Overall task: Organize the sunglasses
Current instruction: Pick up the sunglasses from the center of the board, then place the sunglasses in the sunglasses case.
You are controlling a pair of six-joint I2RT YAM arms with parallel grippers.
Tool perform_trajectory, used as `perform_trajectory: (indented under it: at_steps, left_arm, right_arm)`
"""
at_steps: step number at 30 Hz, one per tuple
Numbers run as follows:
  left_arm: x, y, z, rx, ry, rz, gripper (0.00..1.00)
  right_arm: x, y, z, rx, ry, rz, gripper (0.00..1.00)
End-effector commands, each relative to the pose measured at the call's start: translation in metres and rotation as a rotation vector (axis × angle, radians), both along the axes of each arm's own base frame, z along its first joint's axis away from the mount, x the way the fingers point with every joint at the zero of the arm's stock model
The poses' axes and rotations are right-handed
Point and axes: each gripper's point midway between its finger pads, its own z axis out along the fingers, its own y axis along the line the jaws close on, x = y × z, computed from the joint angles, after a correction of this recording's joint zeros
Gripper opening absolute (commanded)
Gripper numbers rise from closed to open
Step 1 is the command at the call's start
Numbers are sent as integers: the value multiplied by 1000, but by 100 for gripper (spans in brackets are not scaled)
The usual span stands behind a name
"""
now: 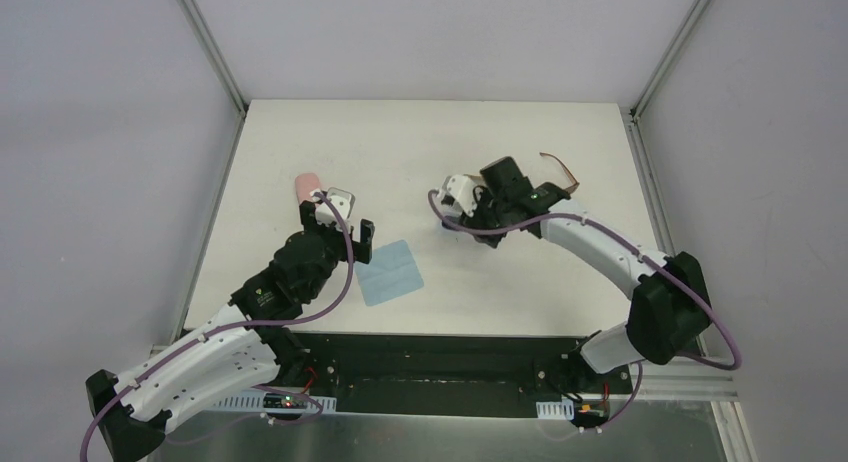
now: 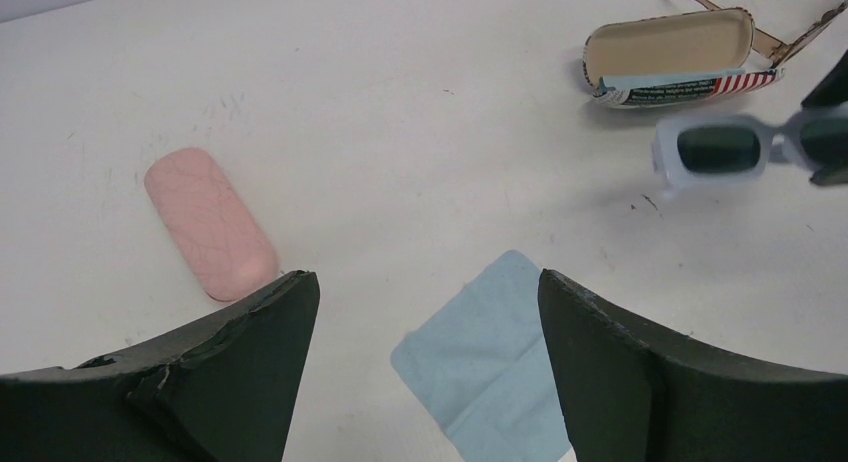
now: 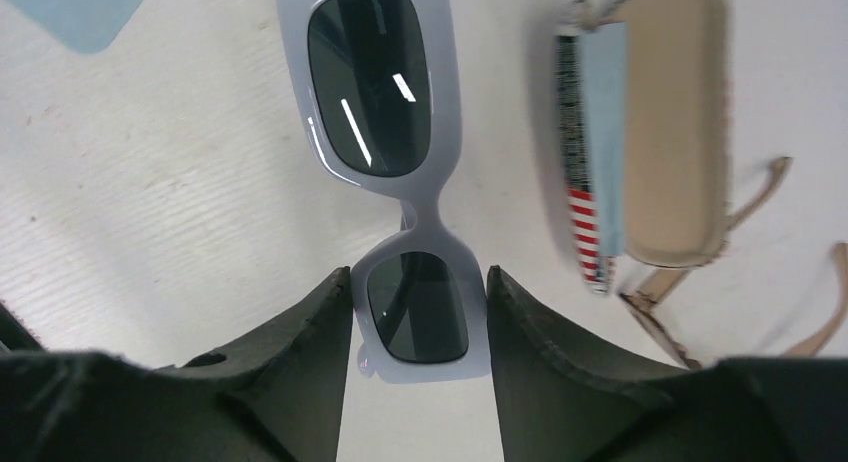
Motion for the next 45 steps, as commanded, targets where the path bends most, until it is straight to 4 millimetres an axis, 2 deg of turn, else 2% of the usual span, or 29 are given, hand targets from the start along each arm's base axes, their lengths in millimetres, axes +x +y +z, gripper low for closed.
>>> perform_trajectory:
  at_steps: [1, 7, 12, 16, 17, 28, 45]
  left_arm:
    - [1, -1, 0, -20, 3, -2, 84]
    - [2, -3, -3, -15, 12, -11, 84]
    - [3, -4, -6, -7, 20, -12, 84]
    - [3, -4, -7, -5, 24, -14, 84]
    - [3, -4, -8, -3, 25, -13, 84]
    - [4, -5, -10, 1, 33, -20, 84]
    - [3, -5, -11, -1, 35, -27, 84]
  right_arm:
    - [36, -4, 42, 111, -29, 12, 37]
    - [87, -26, 56, 190, 12, -32, 36]
    - [112, -37, 41, 216, 112, -53, 35]
    - [123, -43, 27, 222, 193, -49, 35]
    - [127, -43, 28, 234, 202, -46, 35]
    - [146, -46, 5, 270, 338, -54, 34]
    - [143, -44, -27, 247, 475, -37, 34]
